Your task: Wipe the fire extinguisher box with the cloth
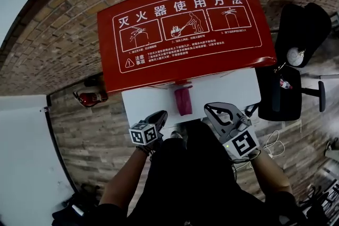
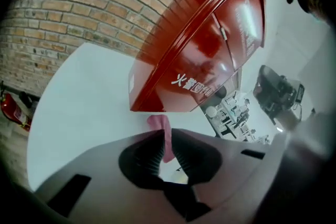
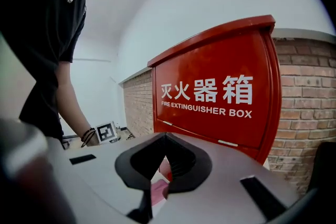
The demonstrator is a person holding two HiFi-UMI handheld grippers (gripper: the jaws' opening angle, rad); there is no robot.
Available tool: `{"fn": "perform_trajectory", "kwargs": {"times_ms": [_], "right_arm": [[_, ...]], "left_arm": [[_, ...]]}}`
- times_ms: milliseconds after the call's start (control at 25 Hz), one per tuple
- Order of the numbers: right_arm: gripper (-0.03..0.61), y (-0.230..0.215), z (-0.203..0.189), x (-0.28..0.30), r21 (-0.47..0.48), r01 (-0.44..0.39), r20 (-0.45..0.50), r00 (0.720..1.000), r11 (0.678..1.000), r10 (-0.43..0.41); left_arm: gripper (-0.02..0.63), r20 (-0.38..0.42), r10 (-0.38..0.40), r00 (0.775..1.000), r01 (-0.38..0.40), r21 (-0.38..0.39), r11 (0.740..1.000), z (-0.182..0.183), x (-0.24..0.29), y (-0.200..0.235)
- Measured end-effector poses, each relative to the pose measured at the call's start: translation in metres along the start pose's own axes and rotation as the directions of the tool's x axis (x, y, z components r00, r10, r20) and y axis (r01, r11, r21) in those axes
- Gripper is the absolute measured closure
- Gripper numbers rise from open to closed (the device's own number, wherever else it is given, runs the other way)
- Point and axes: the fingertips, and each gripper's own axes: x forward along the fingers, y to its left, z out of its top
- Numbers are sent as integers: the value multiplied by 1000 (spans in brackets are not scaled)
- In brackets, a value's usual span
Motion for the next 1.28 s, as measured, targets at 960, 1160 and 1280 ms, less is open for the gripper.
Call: {"fn": "perform_trajectory", "kwargs": {"times_ms": [960,1160,1280], "right_arm": [[561,221,62,-61,211,44,136,988,976,-74],[561,261,70,-95,210,52,173,981,976,-89],[561,274,78,-115,199,49,183,979,979,-86]], "left_arm": [[597,527,-244,815,2,417,909,-15,-311,-158],[597,547,-294,783,8,464,886,-43,-347,-193],[597,567,-306,765,-3,478,878,-54,-366,-212]]}}
